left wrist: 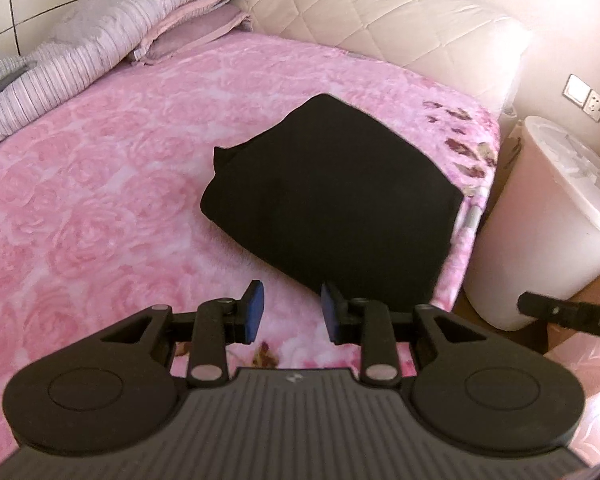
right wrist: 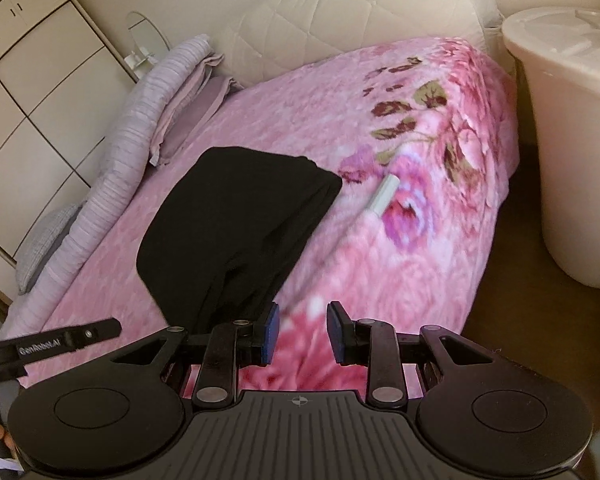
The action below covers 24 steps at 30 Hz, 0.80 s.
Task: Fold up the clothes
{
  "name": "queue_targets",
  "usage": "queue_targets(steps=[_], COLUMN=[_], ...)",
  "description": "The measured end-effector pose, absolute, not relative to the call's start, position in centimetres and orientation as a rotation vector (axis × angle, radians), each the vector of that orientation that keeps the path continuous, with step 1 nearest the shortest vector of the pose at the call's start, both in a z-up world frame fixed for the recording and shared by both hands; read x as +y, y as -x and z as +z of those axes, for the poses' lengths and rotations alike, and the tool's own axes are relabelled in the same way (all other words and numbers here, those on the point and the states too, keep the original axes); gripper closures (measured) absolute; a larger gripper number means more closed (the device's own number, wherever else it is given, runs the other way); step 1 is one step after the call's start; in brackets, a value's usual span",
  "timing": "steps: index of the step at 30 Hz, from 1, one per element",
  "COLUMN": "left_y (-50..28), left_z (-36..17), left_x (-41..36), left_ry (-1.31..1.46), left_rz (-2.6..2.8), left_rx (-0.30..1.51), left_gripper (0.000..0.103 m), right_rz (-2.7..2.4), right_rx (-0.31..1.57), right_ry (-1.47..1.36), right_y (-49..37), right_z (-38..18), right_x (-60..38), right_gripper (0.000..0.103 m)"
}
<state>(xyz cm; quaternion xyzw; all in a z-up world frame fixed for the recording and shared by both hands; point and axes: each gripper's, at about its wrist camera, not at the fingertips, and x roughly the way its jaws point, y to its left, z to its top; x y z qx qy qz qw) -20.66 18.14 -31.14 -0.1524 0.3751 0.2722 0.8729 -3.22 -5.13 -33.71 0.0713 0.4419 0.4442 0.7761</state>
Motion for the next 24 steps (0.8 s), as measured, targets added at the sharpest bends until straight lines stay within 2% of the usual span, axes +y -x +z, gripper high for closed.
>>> queue_targets(steps=[12,19,20,22,24], left_y=[21.6,19.8,19.4,18.0,16.0], left_z=[-29.5,-30.9,-31.2,-31.5,-31.8], left_x=[18.6,22.9,23.7,25.5,27.3], left_ry=[0.286,0.348,0.358,0.375,0.386], left_rz=[0.551,0.456,0.441,0.402,0.36], left_rx=[0.743,0.715,0.713,0.713,0.715], left_gripper=[0.077,0.076,0.076,0.075,0.073], right_rz=[0.958,0.937,0.931,0.92,0.907], right_rx=[0.961,0.986,0.999,1.025,1.048], right_ry=[-0.125,-0.178,-0.214,-0.286,-0.371], right_y=[4.5,1.1,0.0,-2.0,-4.0], right_z=[-33.5,-34.8,-35.1,-35.8,-36.5], right_x=[-3.8,-2.2,-1.9,-1.4,-0.9], right_gripper=[0.073,0.072,0.071,0.062,0.058])
